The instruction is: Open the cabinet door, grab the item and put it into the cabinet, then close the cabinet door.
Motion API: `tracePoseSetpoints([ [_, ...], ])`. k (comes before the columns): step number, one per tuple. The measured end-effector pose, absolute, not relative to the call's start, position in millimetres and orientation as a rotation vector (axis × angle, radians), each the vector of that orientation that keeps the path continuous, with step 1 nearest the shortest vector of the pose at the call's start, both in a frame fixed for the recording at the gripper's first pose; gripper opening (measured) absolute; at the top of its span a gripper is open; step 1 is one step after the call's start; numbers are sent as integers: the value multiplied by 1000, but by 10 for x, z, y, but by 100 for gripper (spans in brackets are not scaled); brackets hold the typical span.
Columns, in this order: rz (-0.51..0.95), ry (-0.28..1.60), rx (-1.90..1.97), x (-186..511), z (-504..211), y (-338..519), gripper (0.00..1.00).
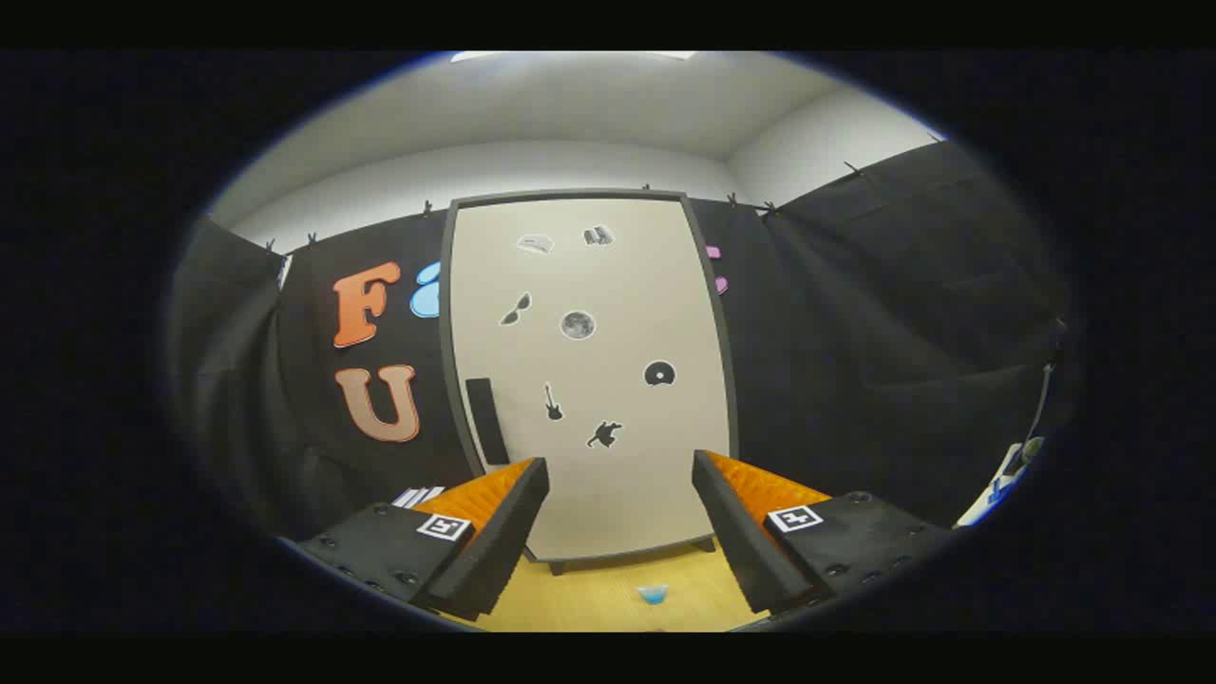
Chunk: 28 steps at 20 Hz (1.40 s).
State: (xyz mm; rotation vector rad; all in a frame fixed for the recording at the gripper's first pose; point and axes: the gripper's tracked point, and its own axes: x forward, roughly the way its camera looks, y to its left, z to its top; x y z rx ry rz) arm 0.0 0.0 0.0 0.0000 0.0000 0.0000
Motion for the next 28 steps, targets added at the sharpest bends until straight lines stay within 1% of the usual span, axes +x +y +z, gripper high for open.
tracePoseSetpoints([
  [9,-19,3,-1,-94,-36,-92,98],
  [18,-1,22,-5,-60,-136,-10,98],
  [24,54,46,-21,247,-244,313,98],
  [28,120,68,-38,666,-299,617,98],
])
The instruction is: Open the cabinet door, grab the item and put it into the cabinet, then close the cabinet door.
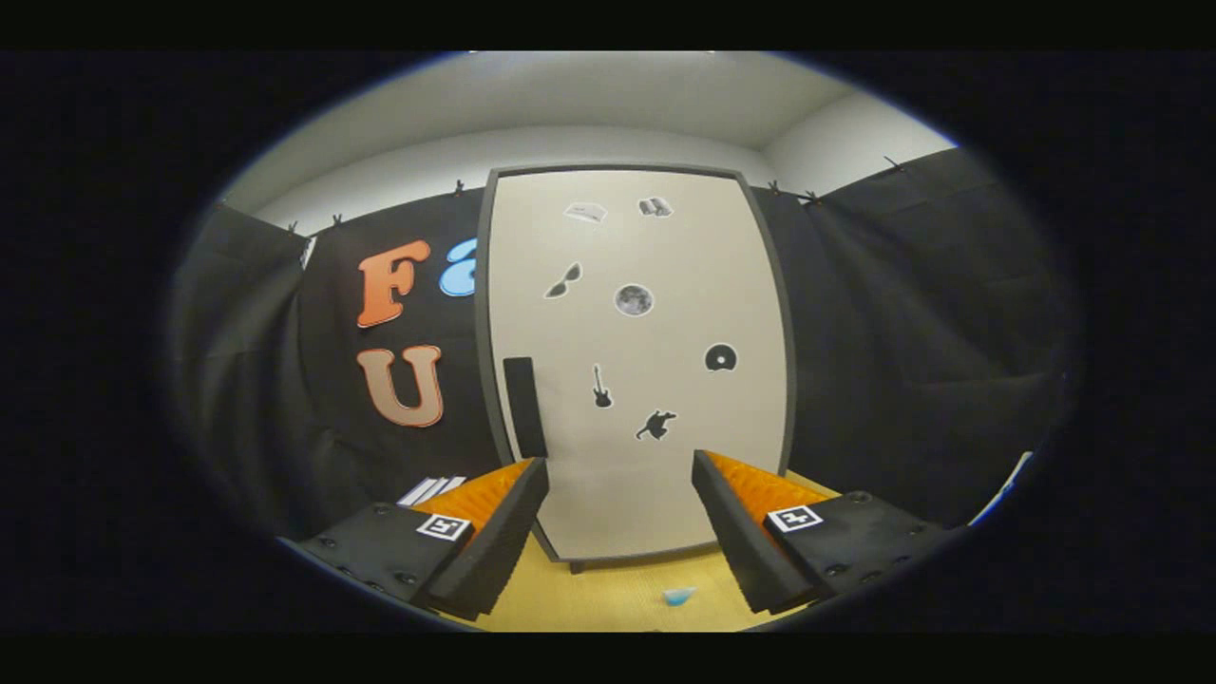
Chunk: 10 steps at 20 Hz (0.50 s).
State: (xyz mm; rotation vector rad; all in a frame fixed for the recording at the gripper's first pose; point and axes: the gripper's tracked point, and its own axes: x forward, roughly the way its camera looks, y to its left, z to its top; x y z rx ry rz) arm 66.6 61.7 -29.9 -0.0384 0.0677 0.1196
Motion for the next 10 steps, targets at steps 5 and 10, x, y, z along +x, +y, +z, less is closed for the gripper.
tracePoseSetpoints([
  [5,132,142,-29,1249,-474,835,98],
  [10,200,149,-48,1552,-424,1246,98],
])
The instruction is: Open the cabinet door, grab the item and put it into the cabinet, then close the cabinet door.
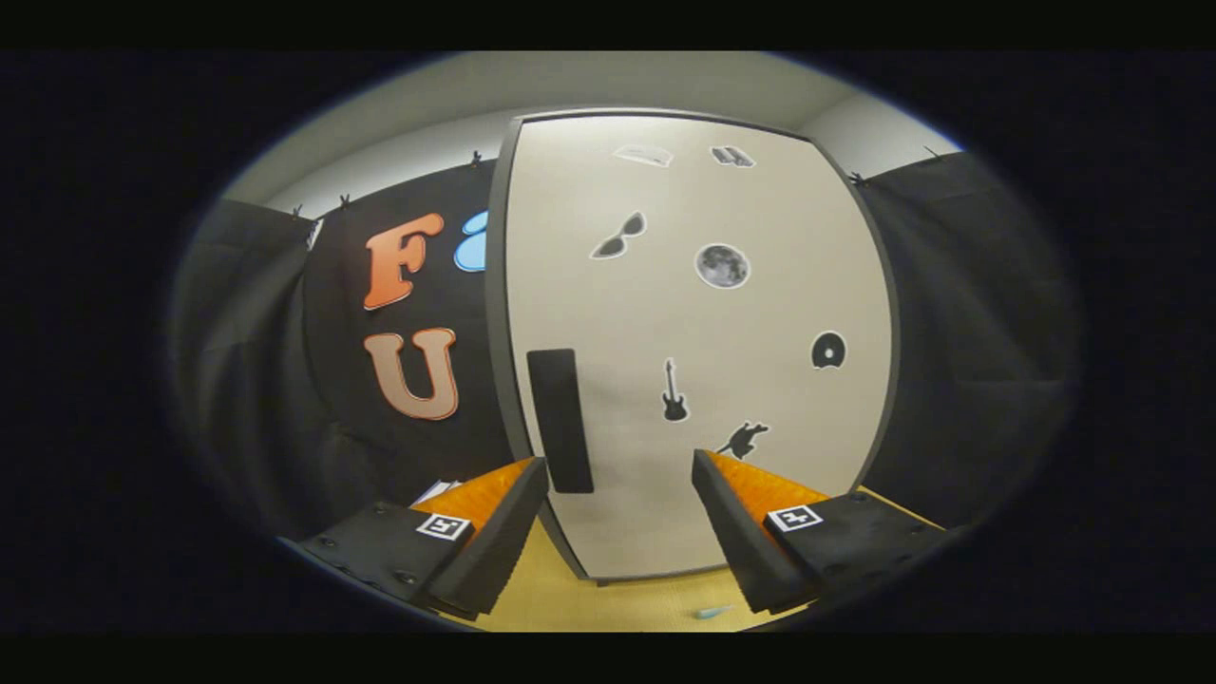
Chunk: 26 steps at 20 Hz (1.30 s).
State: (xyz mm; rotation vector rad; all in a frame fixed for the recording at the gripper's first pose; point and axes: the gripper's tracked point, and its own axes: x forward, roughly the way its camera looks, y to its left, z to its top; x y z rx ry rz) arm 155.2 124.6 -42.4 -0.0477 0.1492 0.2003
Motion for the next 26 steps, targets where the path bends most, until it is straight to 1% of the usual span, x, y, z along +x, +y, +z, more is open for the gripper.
tracePoseSetpoints([
  [5,229,191,-59,1833,-524,1498,98],
  [6,228,192,-62,1890,-529,1522,96],
  [7,225,193,-64,1936,-545,1541,90],
  [8,227,201,-64,1969,-566,1569,87],
  [9,229,209,-63,2000,-580,1599,82],
  [10,228,218,-66,2018,-597,1612,78],
  [12,220,214,-68,2058,-587,1642,75],
  [15,197,222,-71,2093,-598,1654,60],
  [16,149,222,-91,2133,-578,1560,60],
  [20,151,239,-92,2128,-600,1551,40],
  [26,143,222,-124,2093,-602,1528,33],
])
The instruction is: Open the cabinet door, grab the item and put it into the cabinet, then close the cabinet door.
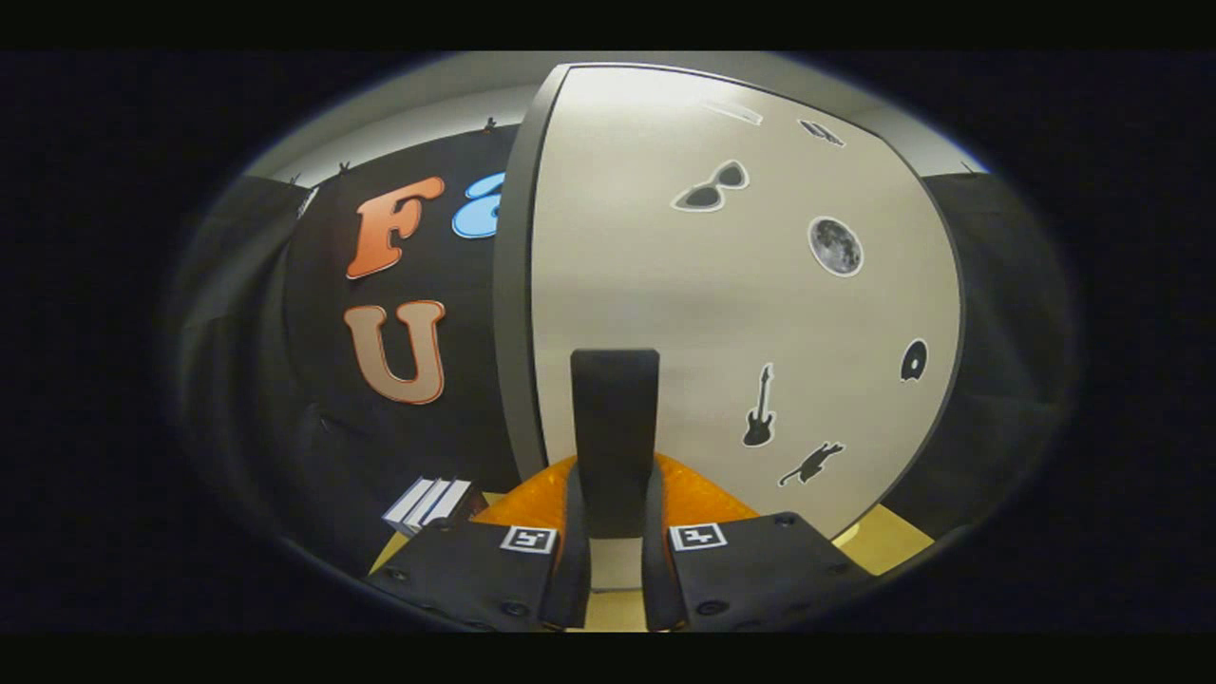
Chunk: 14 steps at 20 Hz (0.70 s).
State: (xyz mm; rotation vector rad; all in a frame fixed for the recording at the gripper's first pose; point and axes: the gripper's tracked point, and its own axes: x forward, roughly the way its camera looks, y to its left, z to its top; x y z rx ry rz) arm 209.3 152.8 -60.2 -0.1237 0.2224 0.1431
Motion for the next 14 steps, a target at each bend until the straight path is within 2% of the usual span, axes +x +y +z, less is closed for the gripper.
tracePoseSetpoints([
  [14,193,171,-111,1424,-474,1178,22],
])
